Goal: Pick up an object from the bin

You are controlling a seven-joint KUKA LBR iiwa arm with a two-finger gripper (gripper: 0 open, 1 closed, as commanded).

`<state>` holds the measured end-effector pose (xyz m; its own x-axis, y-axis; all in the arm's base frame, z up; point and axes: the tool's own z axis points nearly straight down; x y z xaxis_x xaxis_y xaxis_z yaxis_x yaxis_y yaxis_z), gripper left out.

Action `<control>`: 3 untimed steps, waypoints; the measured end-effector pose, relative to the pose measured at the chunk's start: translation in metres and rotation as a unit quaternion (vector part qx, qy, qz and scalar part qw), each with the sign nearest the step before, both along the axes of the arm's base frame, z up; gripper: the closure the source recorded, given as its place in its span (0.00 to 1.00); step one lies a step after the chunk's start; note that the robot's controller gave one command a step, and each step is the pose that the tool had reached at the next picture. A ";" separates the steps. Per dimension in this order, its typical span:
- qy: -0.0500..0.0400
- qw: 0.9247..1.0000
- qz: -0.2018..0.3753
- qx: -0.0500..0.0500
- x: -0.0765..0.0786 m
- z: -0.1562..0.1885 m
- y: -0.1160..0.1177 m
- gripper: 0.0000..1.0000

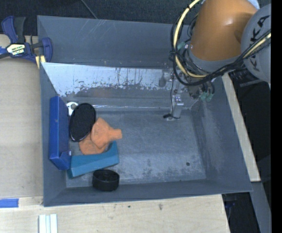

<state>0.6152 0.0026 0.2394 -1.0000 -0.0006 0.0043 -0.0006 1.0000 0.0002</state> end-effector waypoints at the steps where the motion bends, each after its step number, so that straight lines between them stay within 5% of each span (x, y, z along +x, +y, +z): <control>1: -0.004 1.000 0.000 0.000 0.001 0.005 0.000 0.00; 3: -0.001 1.000 -0.031 0.000 -0.010 -0.050 0.058 0.00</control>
Offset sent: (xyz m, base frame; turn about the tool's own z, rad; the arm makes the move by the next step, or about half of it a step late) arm -0.0189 0.0497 -0.0527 -0.0339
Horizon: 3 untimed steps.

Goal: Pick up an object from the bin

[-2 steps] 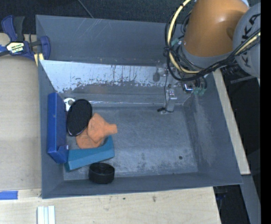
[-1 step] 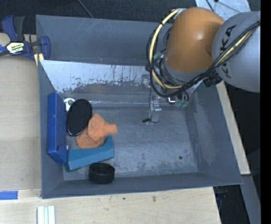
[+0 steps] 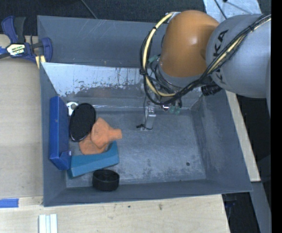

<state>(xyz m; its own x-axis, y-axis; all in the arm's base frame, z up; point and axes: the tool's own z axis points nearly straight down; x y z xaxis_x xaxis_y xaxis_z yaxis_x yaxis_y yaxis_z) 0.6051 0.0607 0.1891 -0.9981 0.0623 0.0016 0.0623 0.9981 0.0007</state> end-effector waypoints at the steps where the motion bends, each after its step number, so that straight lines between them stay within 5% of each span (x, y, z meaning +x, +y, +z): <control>1: -0.004 1.000 -0.009 0.000 -0.012 -0.020 0.029 0.00; 2: -0.005 1.000 0.020 0.000 -0.014 -0.072 0.064 0.00; 3: -0.006 1.000 -0.025 0.001 -0.027 -0.097 0.072 0.00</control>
Offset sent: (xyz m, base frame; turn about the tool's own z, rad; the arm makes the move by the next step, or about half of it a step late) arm -0.0174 0.0779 -0.0943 -0.0522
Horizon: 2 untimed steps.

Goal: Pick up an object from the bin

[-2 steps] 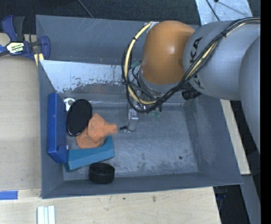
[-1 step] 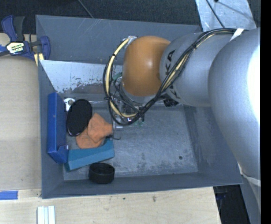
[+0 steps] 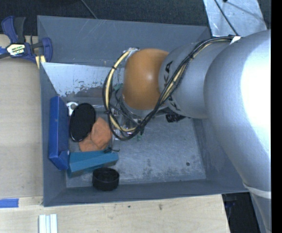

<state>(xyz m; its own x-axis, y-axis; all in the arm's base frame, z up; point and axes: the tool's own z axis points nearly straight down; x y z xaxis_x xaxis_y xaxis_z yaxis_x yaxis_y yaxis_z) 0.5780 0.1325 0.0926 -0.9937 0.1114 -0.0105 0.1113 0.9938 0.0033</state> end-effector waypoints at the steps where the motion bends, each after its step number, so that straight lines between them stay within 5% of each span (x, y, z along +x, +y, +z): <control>1: 0.001 0.975 0.224 -0.003 0.026 -0.020 0.034 1.00; 2: 0.001 0.975 0.224 -0.003 0.026 -0.020 0.034 1.00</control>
Offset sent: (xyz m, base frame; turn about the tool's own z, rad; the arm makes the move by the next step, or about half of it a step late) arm 0.0000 0.0000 0.0000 0.0000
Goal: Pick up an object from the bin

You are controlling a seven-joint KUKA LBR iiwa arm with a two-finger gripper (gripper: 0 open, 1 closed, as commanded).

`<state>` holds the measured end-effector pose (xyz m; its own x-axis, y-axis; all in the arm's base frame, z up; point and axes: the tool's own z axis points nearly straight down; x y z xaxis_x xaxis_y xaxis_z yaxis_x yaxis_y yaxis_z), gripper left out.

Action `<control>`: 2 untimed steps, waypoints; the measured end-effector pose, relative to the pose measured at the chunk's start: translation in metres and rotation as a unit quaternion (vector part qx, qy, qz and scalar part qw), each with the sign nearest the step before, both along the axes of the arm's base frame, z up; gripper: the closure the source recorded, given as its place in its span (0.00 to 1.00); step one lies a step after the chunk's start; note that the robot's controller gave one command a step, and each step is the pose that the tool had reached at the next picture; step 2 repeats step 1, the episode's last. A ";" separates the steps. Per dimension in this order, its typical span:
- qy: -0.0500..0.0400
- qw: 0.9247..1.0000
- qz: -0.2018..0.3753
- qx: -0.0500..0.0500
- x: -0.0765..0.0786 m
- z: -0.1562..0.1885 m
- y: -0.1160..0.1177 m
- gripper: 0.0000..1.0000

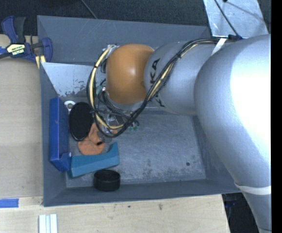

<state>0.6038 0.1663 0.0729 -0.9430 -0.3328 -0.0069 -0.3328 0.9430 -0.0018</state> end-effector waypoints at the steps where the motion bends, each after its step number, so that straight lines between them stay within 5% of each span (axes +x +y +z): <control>1: -0.003 1.000 0.010 0.001 0.026 0.188 0.013 1.00; 2: -0.003 1.000 0.010 0.001 0.026 0.188 0.013 1.00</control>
Offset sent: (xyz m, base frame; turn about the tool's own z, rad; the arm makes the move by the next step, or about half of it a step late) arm 0.0000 0.0000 0.0000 0.0000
